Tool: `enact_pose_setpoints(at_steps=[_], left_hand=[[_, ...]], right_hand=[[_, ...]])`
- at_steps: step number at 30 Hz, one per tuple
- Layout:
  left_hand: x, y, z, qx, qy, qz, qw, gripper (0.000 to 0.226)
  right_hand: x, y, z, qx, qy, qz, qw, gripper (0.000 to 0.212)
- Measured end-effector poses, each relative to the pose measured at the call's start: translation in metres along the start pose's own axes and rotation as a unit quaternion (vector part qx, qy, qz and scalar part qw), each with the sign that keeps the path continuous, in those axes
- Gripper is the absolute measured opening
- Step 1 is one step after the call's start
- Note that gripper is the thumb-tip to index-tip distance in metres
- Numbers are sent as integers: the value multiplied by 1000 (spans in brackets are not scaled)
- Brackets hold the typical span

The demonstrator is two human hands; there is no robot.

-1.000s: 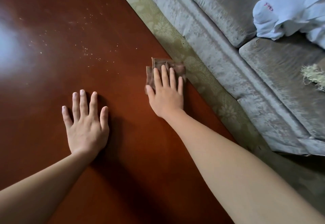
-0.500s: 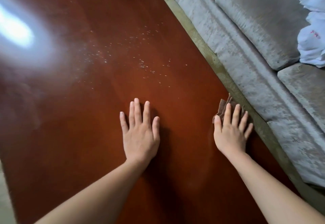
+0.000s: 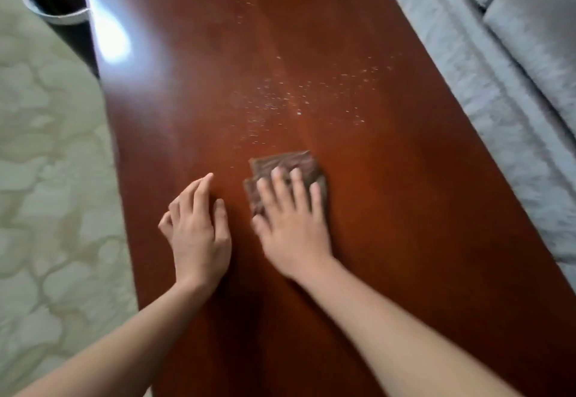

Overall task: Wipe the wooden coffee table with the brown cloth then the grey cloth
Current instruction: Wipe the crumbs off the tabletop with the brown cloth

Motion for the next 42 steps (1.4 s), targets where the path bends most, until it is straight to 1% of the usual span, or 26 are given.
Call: enact_pose_setpoints(at_steps=[2,3,5,7,8,10,13,16,18,20,21,22,23,24,25,26,28,30,31,33,36,38,39,40,41,42], left_hand=[[-18,-29,1,-79,16,-46,996,52],[-22,-38,1,-104,17,-58,993,52],[-28,-52,0,-138,14,-47,989,52],[-35,-56,-7,-186,0,14,983,59],[-36,-56,-10,-210,-7,37,977,63],[-36,-52,-13,-249,-21,37,968,68],[-37,-50,-12,-242,-26,44,969,71],[-44,-57,-10,-255,-18,150,955,68],[-49,-66,-9,-276,-14,271,922,73],[-50,-79,-10,-309,-42,373,874,85],[-47,-90,-12,-329,-54,422,843,86],[-48,-94,-14,-333,-52,468,817,77],[-50,-98,-15,-339,-38,501,795,60],[-53,-100,-17,-341,-35,514,786,45],[-55,-102,-18,-341,-40,532,774,42],[-61,-104,-18,-338,-53,540,769,47],[-65,-119,-21,-321,-72,539,775,58],[-65,-130,-26,-332,-84,539,770,61],[-62,-134,-28,-336,-89,528,774,61],[-56,-136,-32,-328,-103,512,787,62],[-54,-122,-36,-294,-127,511,798,53],[-44,-119,-42,-282,-150,508,800,59],[-39,-119,-47,-286,-155,517,792,72],[-33,-119,-52,-293,-164,516,788,87],[-27,-121,-58,-298,-170,509,790,96],[-27,-123,-65,-305,-168,510,787,95]], right_hand=[[12,-55,19,-66,-6,2,998,70],[16,-66,24,-79,-9,7,997,70],[16,-61,21,-89,-5,22,996,71],[13,-31,14,-88,-2,52,995,74],[10,-8,10,-75,-5,67,995,76],[0,47,8,-14,-19,90,996,81],[-15,120,26,88,-33,112,989,88],[-14,130,50,107,-34,113,987,91],[-6,100,57,85,-39,98,991,91],[6,47,59,19,-28,98,995,89],[13,14,58,-23,-18,96,995,86],[21,-21,56,-59,-10,88,994,84],[27,-55,52,-84,-7,77,993,82],[32,-85,46,-100,-6,67,993,81],[35,-112,38,-108,-4,56,993,80],[35,-132,26,-115,-1,47,992,80],[32,-158,-4,-130,-3,43,991,80],[25,-171,-42,-136,-3,52,989,83],[19,-174,-64,-132,-6,55,990,83],[4,-174,-109,-99,-24,45,994,82],[-12,-163,-146,-52,-44,40,997,80],[-7,-155,-132,-59,-23,49,997,78],[-2,-151,-111,-75,-8,51,996,77],[4,-147,-84,-100,2,52,994,76],[13,-143,-52,-131,-2,54,990,75],[23,-139,-17,-163,-13,60,985,75]])
Point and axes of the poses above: each hand's wrist, its own z-axis away from the middle knuckle, its own x-axis out of the palm, y = z × x, the point moved 2 cm from there along -z, towards the middle knuckle, and after that the axes turned 1 degree about -y, right-handed, at the moved point
